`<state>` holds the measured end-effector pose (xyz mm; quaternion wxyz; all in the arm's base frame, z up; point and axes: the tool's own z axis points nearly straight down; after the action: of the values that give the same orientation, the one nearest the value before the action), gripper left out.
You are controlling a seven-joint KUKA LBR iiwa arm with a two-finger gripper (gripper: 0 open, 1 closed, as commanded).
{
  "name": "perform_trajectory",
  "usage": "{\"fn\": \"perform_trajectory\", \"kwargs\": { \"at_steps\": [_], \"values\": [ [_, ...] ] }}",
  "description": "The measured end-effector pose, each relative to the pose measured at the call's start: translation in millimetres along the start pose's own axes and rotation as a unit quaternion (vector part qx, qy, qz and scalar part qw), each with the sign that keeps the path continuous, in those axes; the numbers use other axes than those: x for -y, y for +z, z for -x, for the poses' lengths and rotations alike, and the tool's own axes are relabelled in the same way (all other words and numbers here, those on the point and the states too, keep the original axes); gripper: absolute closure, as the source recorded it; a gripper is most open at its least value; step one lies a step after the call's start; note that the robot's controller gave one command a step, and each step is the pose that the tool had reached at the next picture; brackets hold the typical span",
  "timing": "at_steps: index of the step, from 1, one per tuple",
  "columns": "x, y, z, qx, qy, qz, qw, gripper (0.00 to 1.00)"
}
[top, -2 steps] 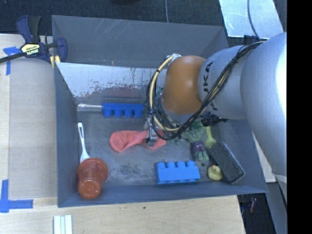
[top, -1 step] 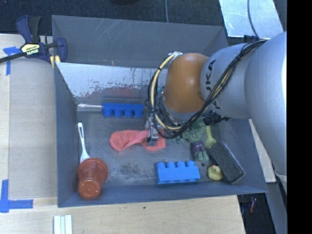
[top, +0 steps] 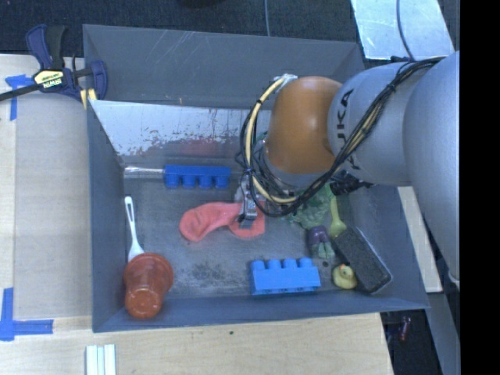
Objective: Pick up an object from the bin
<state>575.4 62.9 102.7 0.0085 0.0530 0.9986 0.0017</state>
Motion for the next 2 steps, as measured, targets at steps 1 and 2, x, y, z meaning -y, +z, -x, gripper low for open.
{"fn": "perform_trajectory", "kwargs": {
  "at_steps": [1,2],
  "values": [
    [0.0,-15.2,1.0,0.0017,0.000,0.000,1.0000,1.00],
    [0.4,-49.4,0.9,-0.0001,-0.001,0.000,1.0000,1.00]
  ]
}}
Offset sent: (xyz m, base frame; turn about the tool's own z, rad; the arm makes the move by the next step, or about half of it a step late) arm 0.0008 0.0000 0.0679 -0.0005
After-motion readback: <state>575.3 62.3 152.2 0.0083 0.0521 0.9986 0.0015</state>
